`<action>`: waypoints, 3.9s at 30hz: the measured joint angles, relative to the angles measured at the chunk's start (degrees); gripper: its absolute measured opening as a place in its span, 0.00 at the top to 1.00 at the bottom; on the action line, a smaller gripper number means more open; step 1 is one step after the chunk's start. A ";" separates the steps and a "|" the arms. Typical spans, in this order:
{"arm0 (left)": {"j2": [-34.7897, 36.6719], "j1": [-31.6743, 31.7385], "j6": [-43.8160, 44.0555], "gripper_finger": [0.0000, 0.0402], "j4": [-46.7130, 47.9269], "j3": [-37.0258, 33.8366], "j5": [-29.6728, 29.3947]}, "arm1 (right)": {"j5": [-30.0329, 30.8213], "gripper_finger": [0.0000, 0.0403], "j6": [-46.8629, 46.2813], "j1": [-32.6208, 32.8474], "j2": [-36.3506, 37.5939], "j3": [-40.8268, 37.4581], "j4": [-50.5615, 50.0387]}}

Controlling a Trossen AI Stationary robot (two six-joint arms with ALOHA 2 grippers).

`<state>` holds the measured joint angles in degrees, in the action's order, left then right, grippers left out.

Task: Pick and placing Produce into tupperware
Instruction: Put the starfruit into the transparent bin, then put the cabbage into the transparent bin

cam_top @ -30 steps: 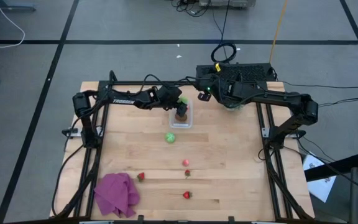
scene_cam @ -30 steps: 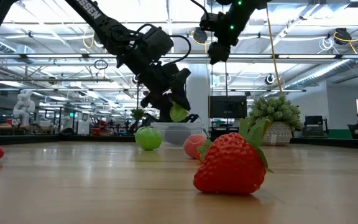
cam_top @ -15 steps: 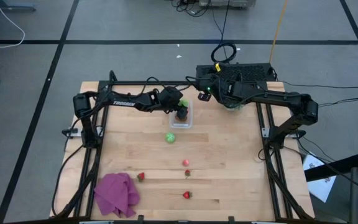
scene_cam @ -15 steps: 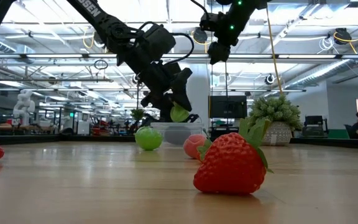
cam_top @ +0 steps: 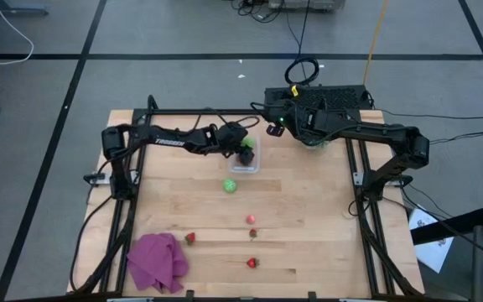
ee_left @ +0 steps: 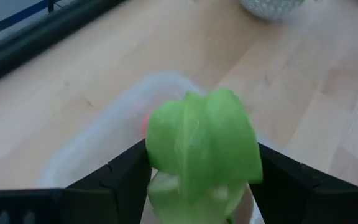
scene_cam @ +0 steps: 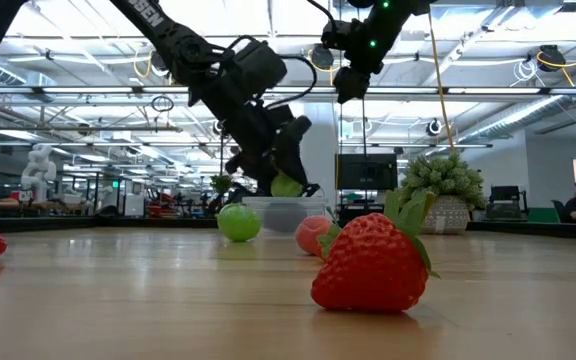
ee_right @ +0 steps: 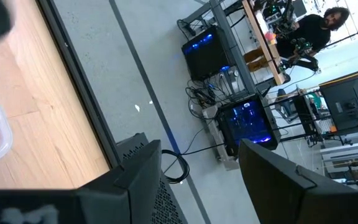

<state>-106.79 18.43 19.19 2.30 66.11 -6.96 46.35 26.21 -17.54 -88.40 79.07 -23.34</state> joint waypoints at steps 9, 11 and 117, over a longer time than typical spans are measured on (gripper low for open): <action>-4.39 0.33 2.00 0.40 -2.53 -0.04 2.03 | 0.00 0.50 -0.01 0.00 0.02 0.00 -0.03; -4.39 0.39 1.51 0.40 -3.08 -0.04 2.01 | 0.00 0.50 -0.01 0.00 0.02 0.00 -0.02; 3.96 -19.06 15.64 0.26 30.55 -0.02 -1.97 | -0.11 0.50 -0.01 0.02 0.02 0.00 -5.13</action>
<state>-102.82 -0.62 34.83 32.85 66.09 -8.93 46.23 26.20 -17.52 -88.38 79.06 -28.47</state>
